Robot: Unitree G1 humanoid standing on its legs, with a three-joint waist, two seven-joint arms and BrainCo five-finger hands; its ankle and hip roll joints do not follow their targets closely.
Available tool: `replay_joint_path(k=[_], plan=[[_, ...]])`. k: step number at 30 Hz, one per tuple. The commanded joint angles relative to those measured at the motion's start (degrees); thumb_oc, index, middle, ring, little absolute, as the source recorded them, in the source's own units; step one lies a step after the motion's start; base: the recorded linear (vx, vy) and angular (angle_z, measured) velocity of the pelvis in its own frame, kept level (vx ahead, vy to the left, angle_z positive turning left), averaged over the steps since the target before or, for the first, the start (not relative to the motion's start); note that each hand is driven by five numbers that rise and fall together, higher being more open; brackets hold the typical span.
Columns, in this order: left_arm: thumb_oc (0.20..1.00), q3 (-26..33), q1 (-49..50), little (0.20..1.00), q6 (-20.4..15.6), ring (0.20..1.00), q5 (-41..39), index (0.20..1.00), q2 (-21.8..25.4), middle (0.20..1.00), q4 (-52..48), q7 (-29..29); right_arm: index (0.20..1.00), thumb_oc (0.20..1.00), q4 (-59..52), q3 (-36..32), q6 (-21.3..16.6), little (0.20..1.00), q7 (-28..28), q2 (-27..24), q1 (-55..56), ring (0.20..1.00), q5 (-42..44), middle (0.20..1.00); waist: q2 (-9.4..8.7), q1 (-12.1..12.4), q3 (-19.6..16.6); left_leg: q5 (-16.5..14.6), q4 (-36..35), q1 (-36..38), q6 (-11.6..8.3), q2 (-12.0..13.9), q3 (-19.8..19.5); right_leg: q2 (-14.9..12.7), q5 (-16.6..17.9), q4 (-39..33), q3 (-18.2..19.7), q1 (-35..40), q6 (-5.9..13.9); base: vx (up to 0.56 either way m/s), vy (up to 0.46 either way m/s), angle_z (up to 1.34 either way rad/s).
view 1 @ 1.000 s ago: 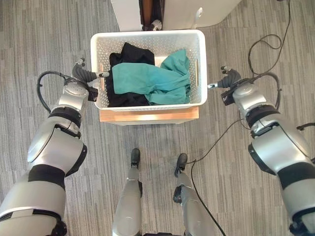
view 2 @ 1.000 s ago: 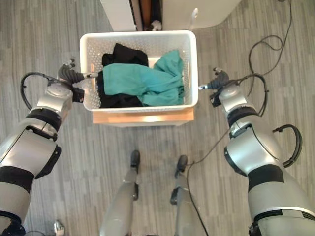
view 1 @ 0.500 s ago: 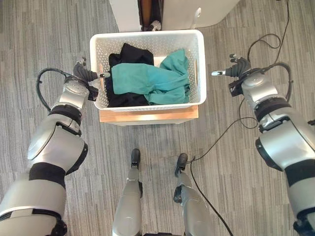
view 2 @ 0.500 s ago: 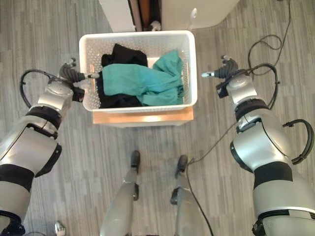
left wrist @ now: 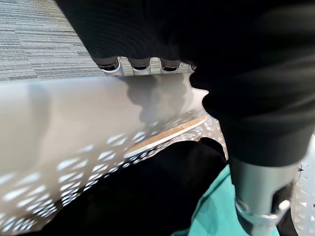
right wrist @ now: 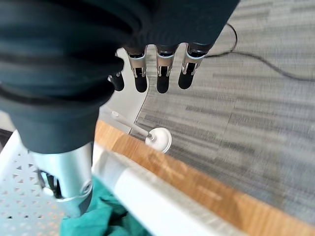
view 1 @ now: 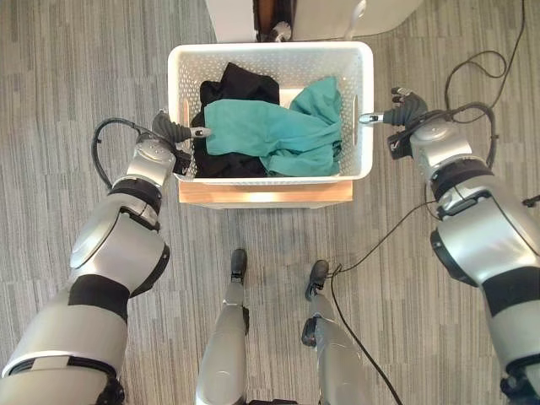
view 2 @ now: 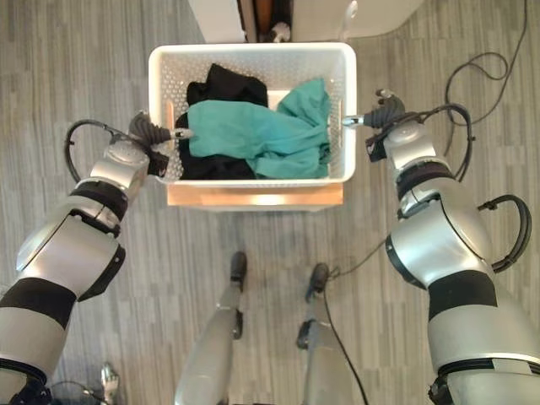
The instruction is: Grab the laundry basket,head to the washer,open it,put in the laundry and shut it.
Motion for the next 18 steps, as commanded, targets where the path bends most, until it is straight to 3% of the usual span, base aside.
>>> replay_joint_path(k=[1,15,16,18], plan=[[1.000,-2.11,-9.58,1.000,-1.28,1.000,-0.50,1.000,-0.44,1.000,4.52,0.81,1.000,1.000,4.73,1.29,-0.41,1.000,-0.85,-0.63,-9.84,1.000,2.00,1.000,1.24,0.83,2.63,-2.43,0.67,2.04,2.59,-3.58,0.78,-2.35,-0.85,3.08,0.86,0.82,4.07,0.00,0.000,0.00],[1.000,-4.79,-11.64,1.000,-1.35,1.000,1.12,1.000,-2.43,1.000,3.38,-0.05,1.000,1.000,5.62,4.92,0.69,1.000,0.94,5.76,-9.70,1.000,-2.46,1.000,1.69,1.94,3.96,-1.39,0.93,-0.60,2.49,-3.84,-0.07,-2.41,-0.71,3.61,0.34,-1.62,3.83,0.00,0.001,0.01],[0.824,-5.11,-11.74,0.824,-1.20,0.824,1.64,0.824,-2.79,0.824,3.63,-0.23,1.000,1.000,6.22,5.27,1.23,1.000,1.54,6.71,-9.04,1.000,-2.68,1.000,1.65,1.87,4.09,-1.22,0.73,-0.67,2.42,-3.84,-0.13,-2.35,-0.80,3.64,0.25,-1.72,3.76,0.00,0.000,0.00],[0.332,-5.73,-12.06,0.332,-1.03,0.332,2.49,0.332,-3.37,0.332,3.80,-0.49,1.000,1.000,6.61,5.71,1.67,1.000,2.19,8.03,-8.60,1.000,-2.86,1.000,1.46,1.74,4.22,-1.04,0.50,-0.71,2.39,-3.80,-0.34,-2.22,-0.91,3.73,0.17,-1.76,3.66,0.00,-0.002,0.03]])
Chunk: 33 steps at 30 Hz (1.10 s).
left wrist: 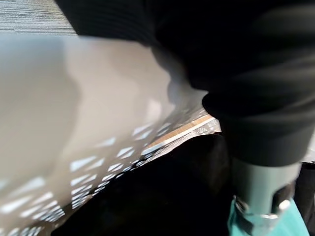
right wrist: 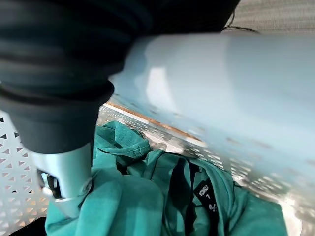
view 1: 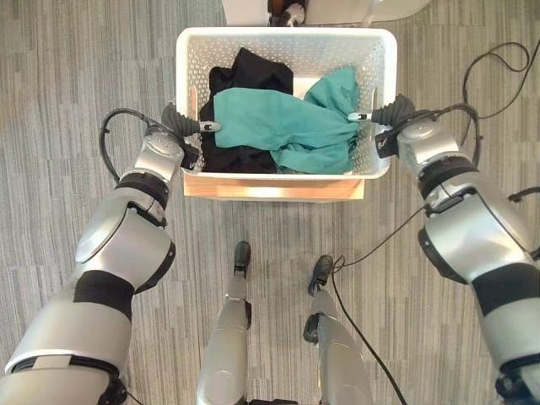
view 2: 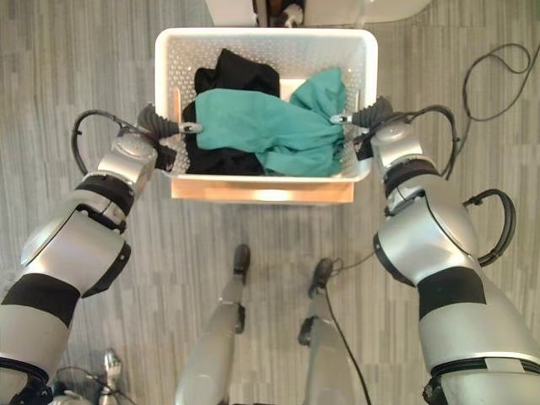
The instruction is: Grab the laundry basket,head to the washer,open it,put in the laundry and shut it.
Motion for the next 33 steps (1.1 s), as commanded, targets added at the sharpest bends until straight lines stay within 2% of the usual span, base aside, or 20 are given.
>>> replay_joint_path(k=[1,2,3,7,10,21,29,33], plan=[[0.200,-2.63,-10.15,0.200,-0.68,0.200,3.25,0.200,-2.07,0.200,4.15,-0.78,0.595,0.595,4.37,2.20,0.72,0.595,2.68,5.07,-6.68,0.595,-1.83,0.595,1.30,0.78,4.33,-1.05,0.09,2.12,2.25,-3.32,0.57,-1.75,-0.88,3.80,0.73,0.34,3.39,0.00,-0.007,0.08],[0.200,-2.73,-9.84,0.200,-0.57,0.200,3.53,0.200,-2.43,0.200,4.43,-0.96,0.285,0.285,4.39,2.07,0.71,0.285,2.54,5.21,-6.59,0.285,-2.01,0.285,1.24,0.77,4.39,-1.00,0.05,2.11,2.23,-3.37,0.53,-1.75,-0.85,3.78,0.68,0.37,3.37,0.00,0.008,0.09],[0.200,-2.79,-9.26,0.200,-0.36,0.200,3.85,0.200,-2.91,0.200,4.71,-1.39,0.200,0.200,4.45,2.10,0.66,0.200,2.45,5.47,-6.48,0.200,-2.34,0.200,1.25,0.77,4.49,-0.96,0.00,2.09,2.24,-3.41,0.50,-1.76,-0.83,3.80,0.59,0.36,3.35,0.00,0.006,0.06],[0.200,-3.56,-8.00,0.200,-0.12,0.200,5.01,0.200,-3.86,0.200,4.47,-2.02,0.200,0.200,4.89,2.23,0.84,0.200,2.33,5.76,-5.80,0.200,-3.27,0.200,1.44,0.70,4.52,-0.85,-0.36,2.22,2.29,-3.47,0.44,-1.79,-0.88,3.82,0.40,0.52,3.35,0.00,0.003,0.01],[0.200,-7.07,-6.99,0.200,-1.06,0.200,10.05,0.200,-3.19,0.200,2.23,-2.47,0.200,0.200,4.01,3.79,0.20,0.200,2.17,5.52,-4.82,0.200,-5.19,0.200,1.59,0.60,4.53,-0.76,-0.66,2.60,2.35,-3.52,0.35,-1.77,-0.90,3.85,0.58,0.70,3.37,0.00,0.000,0.00],[0.200,-7.97,-3.08,0.200,-1.48,0.200,12.91,0.200,-4.43,0.200,-0.03,-1.24,0.200,0.200,2.36,3.63,-0.60,0.200,1.39,4.98,-1.87,0.200,-6.57,0.200,1.95,0.37,3.55,-0.40,-2.64,5.35,2.16,-3.52,0.32,-1.72,-1.20,3.53,0.58,2.57,3.65,0.00,0.000,0.00],[0.200,-7.18,3.59,0.200,-3.47,0.200,11.16,0.200,-4.25,0.200,-6.42,0.07,0.200,0.200,-1.48,0.30,-1.56,0.200,0.58,1.40,3.07,0.200,-4.32,0.200,2.74,-0.68,-0.30,-0.34,-5.02,9.95,1.52,-3.53,0.03,-2.09,-2.26,3.41,-0.51,6.83,4.07,0.01,0.004,0.00],[0.200,-6.61,9.76,0.200,-4.77,0.200,8.62,0.200,-0.25,0.200,-16.11,0.37,0.200,0.200,-10.09,-1.07,-2.09,0.200,0.52,-3.45,8.13,0.200,-4.65,0.200,3.07,-1.89,-3.34,-1.49,-5.02,14.09,1.79,-3.22,1.11,-2.39,-3.24,3.86,-0.16,10.46,4.20,0.06,0.016,0.01]])
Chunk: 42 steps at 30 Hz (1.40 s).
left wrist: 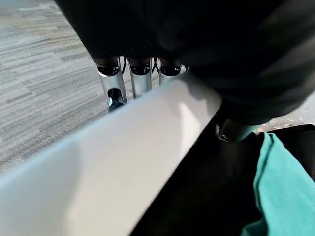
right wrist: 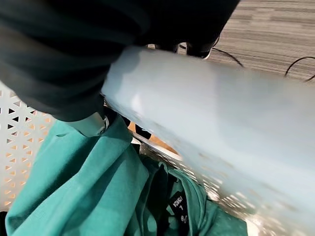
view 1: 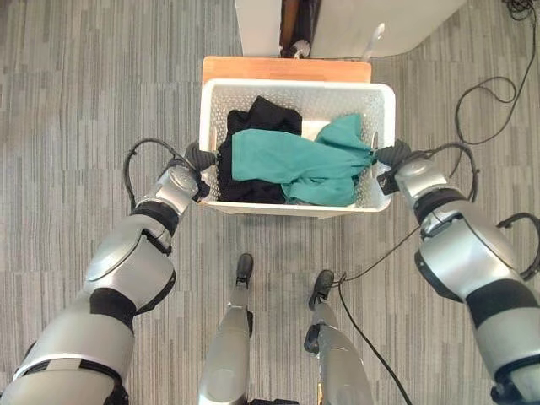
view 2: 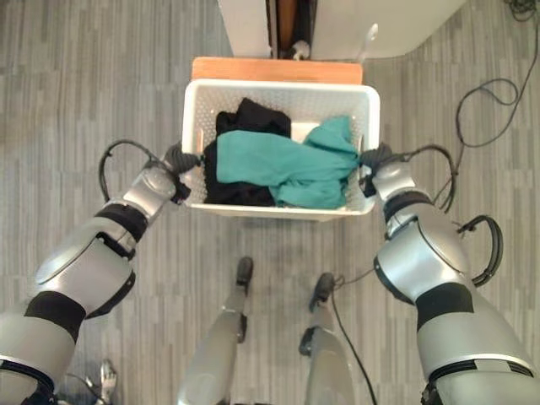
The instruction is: Grab the laundry basket,head to the washer,open it,put in the laundry and shut it.
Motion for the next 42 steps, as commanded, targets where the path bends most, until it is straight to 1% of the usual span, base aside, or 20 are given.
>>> replay_joint_path(k=[1,4,5,7,8,13,18,20,27,29,32,33,34,36,37,38,39,40,41,42], plan=[[0.200,-0.55,-0.85,0.200,-5.16,0.200,-0.22,0.200,-0.34,0.200,-6.16,0.20,0.200,0.200,-9.01,-0.44,-3.97,0.200,0.73,-1.74,-1.13,0.200,0.80,0.200,2.07,-1.82,-4.20,-2.87,-3.57,8.48,1.39,-2.30,2.26,-1.62,-3.63,3.96,1.11,4.68,3.94,0.08,0.014,-0.04],[0.200,-0.11,2.05,0.200,-5.45,0.200,-0.87,0.200,1.76,0.200,-11.94,-0.28,0.200,0.200,-13.01,-1.54,-4.07,0.200,1.20,-4.18,1.87,0.200,0.29,0.200,2.31,-2.41,-5.90,-3.54,-3.57,10.88,1.71,-2.18,2.79,-1.78,-4.38,4.57,1.32,6.47,3.96,0.07,-0.007,-0.11],[0.200,1.03,5.46,0.200,-5.42,0.200,-1.80,0.200,5.12,0.200,-19.56,-1.00,0.200,0.200,-18.23,-2.87,-3.74,0.200,1.89,-7.13,5.84,0.200,-0.98,0.200,2.51,-3.06,-7.54,-4.36,-3.57,13.60,2.00,-2.02,3.25,-1.91,-5.35,5.36,1.51,8.67,3.98,0.11,-0.031,-0.08],[0.200,1.83,7.19,0.200,-5.22,0.200,-1.80,0.200,6.46,0.200,-22.81,-1.26,0.200,0.200,-20.09,-3.48,-3.49,0.200,2.57,-8.43,8.00,0.200,-1.96,0.200,2.65,-3.32,-8.46,-4.71,-3.57,15.02,2.10,-1.96,3.53,-1.94,-5.67,5.68,1.68,9.72,4.00,0.08,-0.021,-0.11],[0.200,4.05,11.67,0.200,-4.96,0.200,-2.40,0.200,8.66,0.200,-29.17,-2.31,0.200,0.200,-24.75,-5.43,-3.05,0.200,3.88,-10.81,12.41,0.200,-3.45,0.200,2.93,-3.82,-10.44,-5.53,-3.57,17.76,2.29,-1.85,4.15,-1.78,-6.47,6.21,2.39,11.67,3.91,0.07,-0.030,-0.18],[0.200,7.40,19.67,0.200,-2.96,0.200,-4.11,0.200,11.29,0.200,-34.34,-4.99,0.200,0.200,-29.53,-10.15,-1.42,0.200,6.94,-15.23,21.16,0.200,-5.12,0.200,3.13,-4.65,-14.93,-6.96,-3.55,23.08,2.39,-1.52,4.77,-1.24,-8.07,6.56,3.52,16.32,3.68,0.07,-0.051,-0.21],[0.200,6.89,20.84,0.200,-1.90,0.200,-4.00,0.200,9.42,0.200,-31.53,-5.66,0.200,0.200,-26.78,-11.31,-0.57,0.200,8.04,-14.88,22.91,0.200,-4.58,0.200,3.13,-5.34,-16.86,-7.60,-3.47,25.47,2.24,-0.97,4.82,-0.63,-9.45,6.73,4.41,18.50,3.30,0.04,-0.069,-0.13],[0.200,5.73,20.34,0.200,-0.86,0.200,-2.31,0.200,6.20,0.200,-25.93,-6.07,0.200,0.200,-23.93,-11.16,0.32,0.200,8.76,-13.38,22.52,0.200,-3.88,0.200,2.97,-6.53,-18.45,-8.19,-3.42,27.37,2.03,-0.28,5.14,0.26,-10.27,6.40,5.60,20.12,2.70,0.03,-0.110,-0.07],[0.200,4.98,18.16,0.200,-0.56,0.200,-1.80,0.200,3.47,0.200,-20.41,-5.83,0.200,0.200,-21.52,-9.58,0.50,0.200,8.90,-12.08,20.74,0.200,-3.53,0.200,2.77,-7.61,-19.06,-8.29,-2.94,27.65,1.66,0.93,6.26,1.79,-9.89,4.70,7.92,19.99,2.09,-0.04,-0.057,-0.17],[0.200,3.94,14.98,0.200,-1.04,0.200,-1.27,0.200,2.25,0.200,-16.86,-5.45,0.200,0.200,-19.36,-7.95,-0.11,0.200,8.70,-11.47,18.43,0.200,-2.76,0.200,2.45,-8.27,-18.01,-9.36,0.00,25.70,1.88,1.35,5.57,2.78,-8.74,3.86,11.39,17.93,1.82,-0.19,-0.044,-0.25],[0.200,3.62,13.72,0.200,-1.78,0.200,-0.79,0.200,1.18,0.200,-14.57,-5.03,0.200,0.200,-17.97,-7.75,-0.75,0.200,8.25,-11.06,17.52,0.200,-1.77,0.200,2.00,-8.26,-16.49,-10.64,4.47,23.39,1.82,0.36,3.86,2.67,-7.42,4.23,13.85,16.23,1.99,-0.19,0.050,-0.62],[0.200,4.09,12.25,0.200,-2.45,0.200,-0.76,0.200,-0.44,0.200,-10.09,-4.79,0.200,0.200,-14.15,-7.05,-1.17,0.200,8.43,-9.75,15.91,0.200,-1.29,0.200,1.71,-7.12,-15.02,-15.03,8.20,23.00,2.46,-4.21,-4.65,3.24,-6.29,5.27,18.81,13.17,2.77,-0.20,0.117,-0.84],[0.200,3.62,10.90,0.200,-2.73,0.200,-0.44,0.200,-1.97,0.200,-7.23,-4.99,0.200,0.200,-12.53,-6.33,-1.08,0.200,8.98,-9.45,14.43,0.200,-1.71,0.200,1.92,-7.41,-14.86,-16.20,7.67,23.42,3.00,-5.22,-5.66,3.82,-5.76,5.77,20.77,11.70,3.29,-0.24,0.190,-1.26],[0.200,3.63,10.19,0.200,-2.85,0.200,-0.48,0.200,-2.58,0.200,-6.02,-4.54,0.200,0.200,-12.28,-6.76,-1.01,0.200,9.09,-9.54,13.27,0.200,-1.20,0.200,2.27,-7.83,-14.27,-16.38,8.21,23.35,3.64,-5.79,-4.92,4.08,-5.01,6.80,22.58,10.50,3.84,-0.13,0.162,-1.39],[0.200,4.04,9.76,0.200,-3.31,0.200,-0.90,0.200,-3.79,0.200,-3.46,-4.33,0.200,0.200,-11.77,-6.84,-1.14,0.200,9.01,-8.88,11.92,0.200,-0.11,0.200,2.71,-8.35,-13.48,-16.85,7.45,23.47,4.47,-6.51,-3.71,4.01,-4.11,8.06,24.60,7.97,5.20,-0.32,0.383,-1.40],[0.200,4.05,8.79,0.200,-3.54,0.200,0.94,0.200,-4.31,0.200,1.68,-4.41,0.200,0.200,-8.62,-7.61,-1.33,0.200,8.95,-7.40,8.96,0.200,1.77,0.200,3.01,-8.70,-12.91,-16.64,5.76,23.72,5.98,-8.01,0.90,3.25,-1.63,8.32,26.82,4.43,7.71,-0.41,0.415,-1.04],[0.200,4.00,8.25,0.200,-3.57,0.200,1.37,0.200,-4.32,0.200,2.42,-4.56,0.200,0.200,-8.11,-7.60,-1.41,0.200,8.89,-6.90,8.24,0.200,2.09,0.200,3.11,-8.37,-12.53,-16.39,5.50,23.34,6.41,-7.69,3.02,2.54,-2.29,9.13,24.48,3.30,7.69,-0.45,0.322,-1.58],[0.200,3.48,7.69,0.200,-3.09,0.200,2.28,0.200,-3.72,0.200,2.86,-4.77,0.200,0.200,-6.93,-7.80,-1.53,0.200,9.05,-6.44,8.45,0.200,2.30,0.200,3.84,-7.40,-12.31,-15.72,5.51,22.45,6.94,-6.76,5.97,-0.32,-4.76,11.56,15.24,3.25,5.27,-0.23,0.074,-1.85],[0.200,3.48,7.69,0.200,-3.09,0.200,2.28,0.200,-3.71,0.200,2.86,-4.77,0.200,0.200,-6.93,-7.81,-1.54,0.200,9.05,-6.44,8.46,0.200,2.29,0.200,3.87,-7.58,-12.25,-15.74,5.53,22.50,6.93,-6.76,5.78,-0.36,-4.87,11.63,15.04,3.36,5.26,-0.21,0.056,-2.14],[0.200,3.02,7.06,0.200,-2.90,0.200,2.70,0.200,-3.98,0.200,3.08,-4.65,0.200,0.200,-6.25,-7.45,-1.52,0.200,9.21,-6.27,8.61,0.200,2.08,0.200,4.22,-7.66,-12.07,-15.07,5.25,22.60,7.21,-6.08,7.01,-1.05,-6.86,14.09,11.65,4.74,4.32,-0.12,0.028,-1.44]])
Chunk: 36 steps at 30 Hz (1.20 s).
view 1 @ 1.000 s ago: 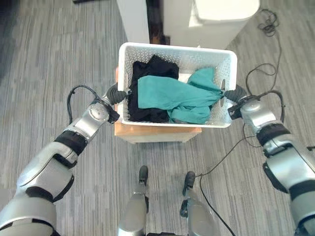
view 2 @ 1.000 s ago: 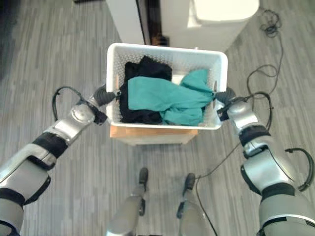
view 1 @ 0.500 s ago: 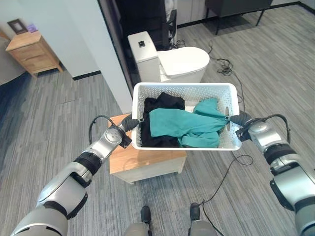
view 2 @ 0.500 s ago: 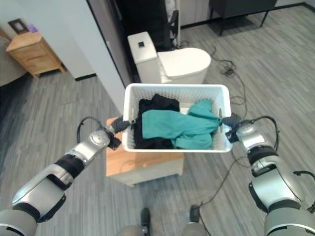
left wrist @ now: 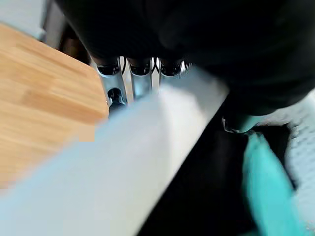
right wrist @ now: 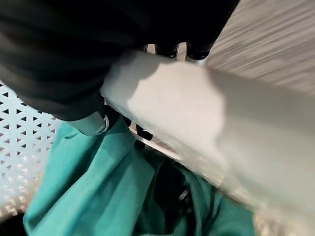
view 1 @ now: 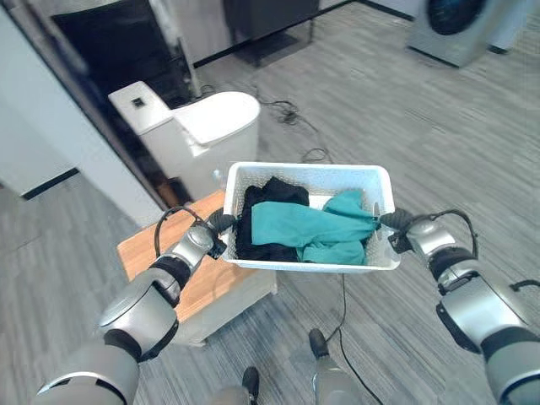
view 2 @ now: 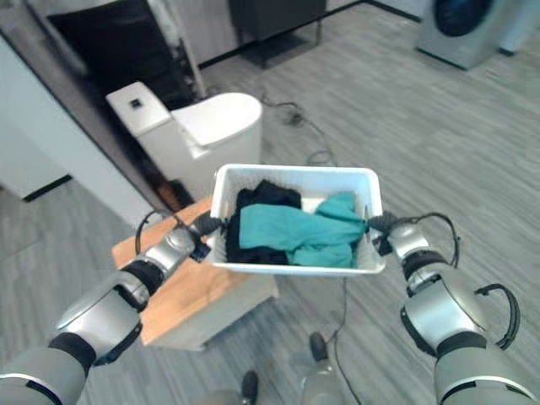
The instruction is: Grab the laundry basket,head to the washer,open it,put in the laundry and shut it.
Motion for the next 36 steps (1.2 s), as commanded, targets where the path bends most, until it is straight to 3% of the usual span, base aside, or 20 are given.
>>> replay_joint_path(k=[1,2,4,5,6,8,11,12,16,20,27,30,32,33,34,36], plan=[[0.200,1.27,-6.53,0.200,-2.23,0.200,3.08,0.200,0.53,0.200,1.64,1.39,0.200,0.200,0.53,-1.13,-4.43,0.200,2.48,-5.91,-8.44,0.200,7.08,0.200,6.09,1.17,-0.34,2.95,-6.54,2.23,-1.95,3.94,1.88,-0.89,-11.66,13.50,-9.00,2.24,-3.00,-0.19,0.048,-0.80],[0.200,1.14,-6.77,0.200,-1.88,0.200,3.75,0.200,0.35,0.200,2.80,1.11,0.200,0.200,1.03,-0.47,-4.08,0.200,3.22,-5.60,-9.09,0.200,6.51,0.200,6.22,1.11,-0.91,3.40,-7.57,2.64,-1.67,4.50,3.53,-0.57,-13.75,15.81,-9.10,3.85,-3.43,-0.13,0.033,-0.69],[0.200,1.13,-6.79,0.200,-1.88,0.200,3.75,0.200,0.36,0.200,2.81,1.11,0.200,0.200,1.05,-0.47,-4.09,0.200,3.23,-5.60,-9.11,0.200,6.51,0.200,6.20,1.21,-1.07,3.49,-7.60,2.45,-1.68,4.51,3.64,-0.54,-13.60,15.70,-9.00,3.65,-3.45,-0.06,-0.006,-0.94],[0.200,1.28,-6.70,0.200,-1.51,0.200,3.95,0.200,1.08,0.200,3.69,1.22,0.200,0.200,2.36,-0.01,-3.98,0.200,3.57,-4.61,-9.84,0.200,5.82,0.200,6.05,2.25,-2.42,4.32,-9.00,2.46,-1.79,5.03,5.66,-1.01,-15.97,16.09,-11.88,7.27,-3.72,-0.06,-0.032,-0.91],[0.200,1.28,-6.71,0.200,-1.51,0.200,3.95,0.200,1.09,0.200,3.69,1.22,0.200,0.200,2.38,-0.01,-3.99,0.200,3.58,-4.60,-9.87,0.200,5.82,0.200,6.07,2.32,-2.52,4.41,-9.03,2.33,-1.81,5.08,5.72,-0.94,-15.79,15.90,-11.83,7.18,-3.75,-0.10,-0.101,-0.80],[0.200,1.73,-7.19,0.200,-1.31,0.200,4.24,0.200,2.23,0.200,4.89,1.30,0.200,0.200,4.11,-0.16,-3.92,0.200,3.70,-3.52,-9.37,0.200,4.79,0.200,4.82,5.00,-4.55,5.39,-10.83,2.06,-2.67,5.57,8.58,-2.69,-15.75,10.53,-16.95,12.63,-3.08,-0.07,-0.165,-0.75],[0.200,2.06,-7.93,0.200,-1.46,0.200,3.87,0.200,2.64,0.200,4.58,1.27,0.200,0.200,4.49,0.15,-3.70,0.200,3.76,-3.56,-9.88,0.200,4.45,0.200,4.05,5.83,-4.98,6.29,-11.83,1.81,-3.29,6.23,10.28,-2.83,-14.29,6.35,-17.00,13.43,-2.32,-0.06,-0.169,-0.58],[0.200,2.92,-8.01,0.200,-1.75,0.200,3.64,0.200,3.39,0.200,4.69,1.53,0.200,0.200,4.59,0.21,-3.72,0.200,3.87,-3.38,-10.00,0.200,4.63,0.200,3.39,5.83,-5.13,7.12,-12.72,1.69,-3.68,6.89,10.66,-1.84,-13.82,4.01,-15.16,13.47,-2.38,-0.01,-0.237,-0.36],[0.200,2.98,-7.72,0.200,-2.08,0.200,3.71,0.200,3.73,0.200,5.07,1.67,0.200,0.200,4.81,0.40,-4.14,0.200,3.68,-4.68,-10.10,0.200,6.19,0.200,2.28,5.10,-4.19,8.37,-13.25,1.50,-4.87,8.47,7.34,1.02,-14.23,3.36,-12.95,12.83,-3.74,0.00,-0.194,-0.36],[0.200,2.54,-8.67,0.200,-2.07,0.200,3.82,0.200,2.15,0.200,5.08,1.58,0.200,0.200,5.01,-0.33,-4.30,0.200,3.35,-7.62,-10.23,0.200,7.32,0.200,1.96,3.72,-3.06,9.94,-13.30,0.35,-5.93,9.23,6.04,2.28,-14.70,2.91,-13.87,13.32,-4.57,-0.04,-0.144,0.05],[0.200,2.64,-8.47,0.200,-2.29,0.200,3.75,0.200,1.35,0.200,4.59,1.68,0.200,0.200,2.77,-1.36,-5.13,0.200,2.92,-8.02,-7.55,0.200,8.65,0.200,2.02,2.11,-2.67,11.73,-13.95,0.74,-7.70,11.10,4.73,4.31,-16.32,3.82,-14.68,13.78,-6.23,0.02,-0.152,0.29],[0.200,2.60,-9.63,0.200,-2.14,0.200,3.40,0.200,2.12,0.200,4.69,1.35,0.200,0.200,0.77,-1.15,-5.55,0.200,2.70,-8.76,-6.50,0.200,9.06,0.200,0.58,1.07,-1.27,10.83,-8.49,-0.99,-8.41,14.13,4.50,6.04,-17.33,5.37,-14.24,13.58,-7.84,0.07,-0.269,0.12],[0.200,2.70,-10.30,0.200,-1.92,0.200,3.05,0.200,3.52,0.200,4.01,1.36,0.200,0.200,-0.74,-1.58,-5.81,0.200,2.24,-8.83,-5.63,0.200,9.79,0.200,-1.22,0.91,0.03,10.08,-0.35,-3.92,-7.97,16.64,4.43,7.12,-17.61,5.78,-13.62,14.16,-9.11,0.06,-0.269,0.12],[0.200,2.68,-10.31,0.200,-1.91,0.200,3.05,0.200,3.55,0.200,3.99,1.36,0.200,0.200,-0.77,-1.62,-5.79,0.200,2.22,-8.82,-5.61,0.200,9.79,0.200,-1.17,0.89,0.03,9.81,0.20,-4.24,-8.00,16.78,4.31,7.22,-17.61,5.80,-13.67,14.11,-9.15,0.09,-0.267,0.04],[0.200,2.89,-10.17,0.200,-1.82,0.200,2.72,0.200,4.70,0.200,3.24,1.23,0.200,0.200,-2.22,-1.43,-5.81,0.200,2.05,-8.49,-4.79,0.200,9.86,0.200,-1.87,1.66,1.46,9.32,7.22,-6.65,-6.94,16.98,2.29,8.14,-18.07,5.84,-13.10,15.20,-9.55,0.10,-0.205,-0.09],[0.200,2.93,-9.87,0.200,-1.93,0.200,2.56,0.200,4.98,0.200,2.72,1.25,0.200,0.200,-3.21,-1.68,-6.07,0.200,1.80,-8.57,-4.01,0.200,9.95,0.200,-2.23,1.80,1.56,9.23,9.51,-8.57,-6.39,16.67,1.54,8.37,-17.92,5.63,-13.08,15.12,-9.56,0.14,-0.145,-0.20]])
